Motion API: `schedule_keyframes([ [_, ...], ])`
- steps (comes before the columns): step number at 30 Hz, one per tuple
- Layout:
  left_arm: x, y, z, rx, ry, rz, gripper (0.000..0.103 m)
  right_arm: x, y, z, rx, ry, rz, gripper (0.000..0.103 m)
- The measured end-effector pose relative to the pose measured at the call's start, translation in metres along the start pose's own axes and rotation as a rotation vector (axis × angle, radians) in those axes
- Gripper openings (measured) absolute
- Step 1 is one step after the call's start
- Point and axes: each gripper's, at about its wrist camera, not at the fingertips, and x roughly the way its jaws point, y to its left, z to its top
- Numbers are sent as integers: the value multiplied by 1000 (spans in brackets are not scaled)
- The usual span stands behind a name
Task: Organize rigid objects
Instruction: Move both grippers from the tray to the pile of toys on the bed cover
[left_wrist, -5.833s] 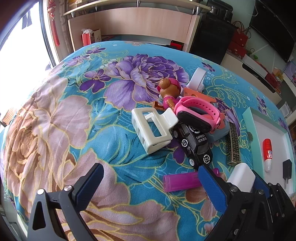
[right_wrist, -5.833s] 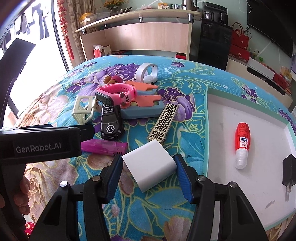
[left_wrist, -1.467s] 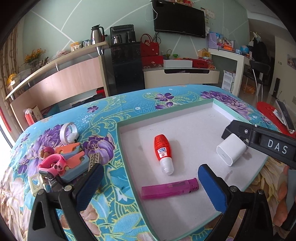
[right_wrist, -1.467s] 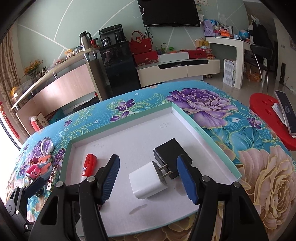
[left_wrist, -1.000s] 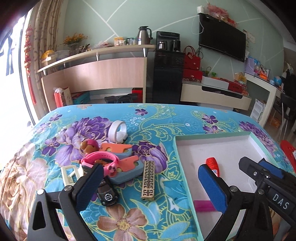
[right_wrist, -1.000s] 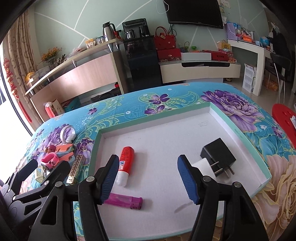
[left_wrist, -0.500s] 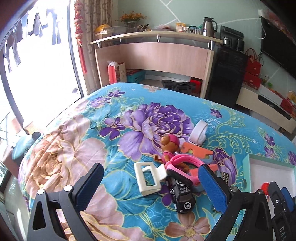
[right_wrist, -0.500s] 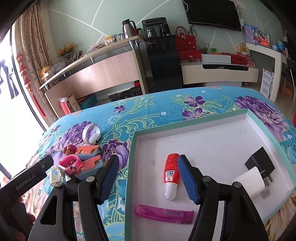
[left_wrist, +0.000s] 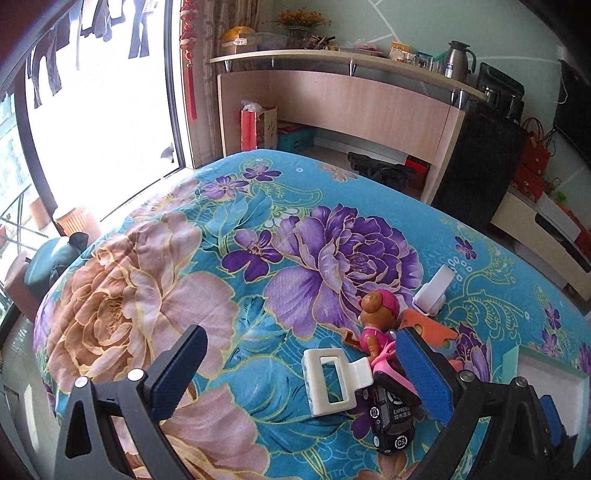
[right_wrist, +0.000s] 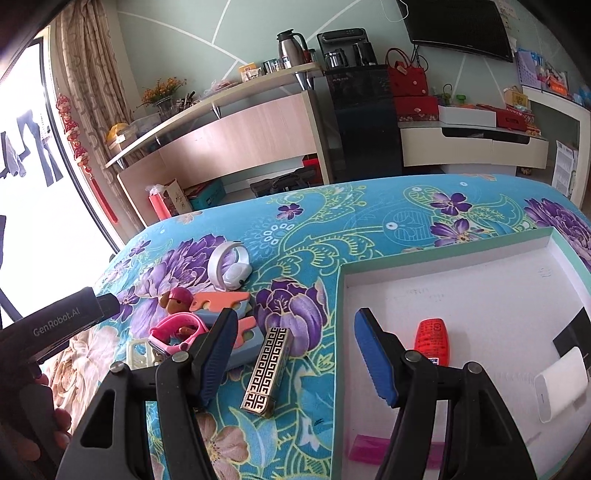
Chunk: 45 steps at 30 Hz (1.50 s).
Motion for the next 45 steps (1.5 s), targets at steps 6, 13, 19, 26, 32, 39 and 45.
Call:
schedule_keyframes([
  [6, 14, 22, -4, -15, 49, -14, 103, 10, 1, 1, 29, 30, 30, 67],
  [13, 22, 38, -8, -14, 87, -58, 103, 21, 22, -7, -30, 72, 27, 67],
  [19, 31, 36, -12, -1, 128, -108, 103, 31, 38, -13, -78, 95, 34, 67],
  [26, 44, 28, -19, 48, 185, -103, 103, 35, 45, -14, -99, 75, 32, 67],
  [32, 48, 15, -25, 110, 218, -141, 103, 31, 38, -12, -78, 48, 21, 67],
  [39, 53, 4, -28, 149, 237, -150, 103, 29, 26, -10, -30, 43, 24, 67],
  [45, 66, 8, -28, 118, 254, -109, 103, 30, 29, -12, -45, 54, 43, 67],
])
